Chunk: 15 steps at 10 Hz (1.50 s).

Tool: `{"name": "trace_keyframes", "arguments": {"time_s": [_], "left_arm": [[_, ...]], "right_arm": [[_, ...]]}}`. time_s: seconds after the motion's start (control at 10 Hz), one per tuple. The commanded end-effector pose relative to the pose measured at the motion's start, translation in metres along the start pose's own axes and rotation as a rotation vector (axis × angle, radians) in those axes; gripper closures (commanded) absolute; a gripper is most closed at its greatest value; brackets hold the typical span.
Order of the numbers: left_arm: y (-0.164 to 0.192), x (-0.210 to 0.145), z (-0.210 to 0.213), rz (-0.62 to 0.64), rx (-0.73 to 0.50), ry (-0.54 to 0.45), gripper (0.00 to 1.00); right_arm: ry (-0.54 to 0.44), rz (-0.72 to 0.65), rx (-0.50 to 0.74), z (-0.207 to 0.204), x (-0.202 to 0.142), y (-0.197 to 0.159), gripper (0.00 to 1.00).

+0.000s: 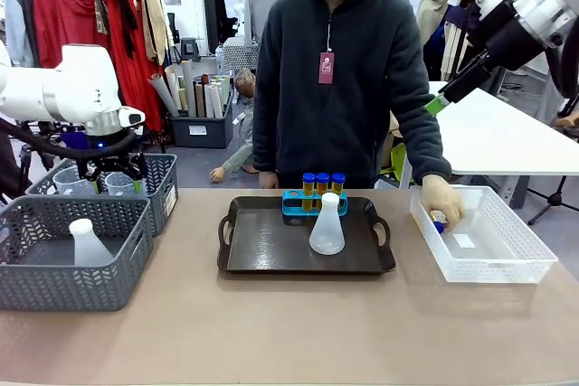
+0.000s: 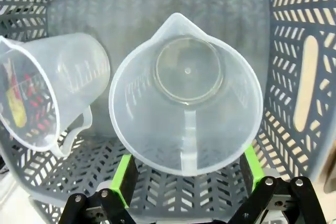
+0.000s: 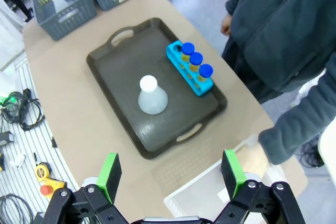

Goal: Prepare the laboratory tools.
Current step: Pick up one Large Measuring Cup and place it on the Handle tray.

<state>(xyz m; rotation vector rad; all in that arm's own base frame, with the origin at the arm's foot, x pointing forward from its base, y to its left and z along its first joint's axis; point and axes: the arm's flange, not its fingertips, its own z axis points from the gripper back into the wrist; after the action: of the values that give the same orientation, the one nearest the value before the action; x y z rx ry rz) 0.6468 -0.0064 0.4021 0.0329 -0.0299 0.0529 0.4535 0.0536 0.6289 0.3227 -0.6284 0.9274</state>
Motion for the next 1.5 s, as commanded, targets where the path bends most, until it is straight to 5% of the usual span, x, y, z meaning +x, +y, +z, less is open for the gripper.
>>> {"name": "trace_keyframes", "arguments": {"time_s": [0.0, 0.1, 0.6, 1.4], "left_arm": [[0.008, 0.009, -0.004, -0.040, -0.009, -0.010, 0.00], [0.005, 0.010, -0.010, -0.045, -0.014, 0.002, 0.00], [0.010, 0.009, -0.007, -0.055, -0.029, 0.001, 1.00], [0.003, -0.017, 0.054, -0.100, -0.031, -0.001, 1.00]], "right_arm": [[-0.014, 0.002, 0.012, 0.001, 0.000, 0.000, 0.00], [-0.014, 0.002, 0.012, 0.001, 0.000, 0.000, 0.00], [-0.014, 0.002, 0.012, 0.001, 0.000, 0.000, 0.00], [-0.014, 0.002, 0.012, 0.001, 0.000, 0.000, 0.00]]}}
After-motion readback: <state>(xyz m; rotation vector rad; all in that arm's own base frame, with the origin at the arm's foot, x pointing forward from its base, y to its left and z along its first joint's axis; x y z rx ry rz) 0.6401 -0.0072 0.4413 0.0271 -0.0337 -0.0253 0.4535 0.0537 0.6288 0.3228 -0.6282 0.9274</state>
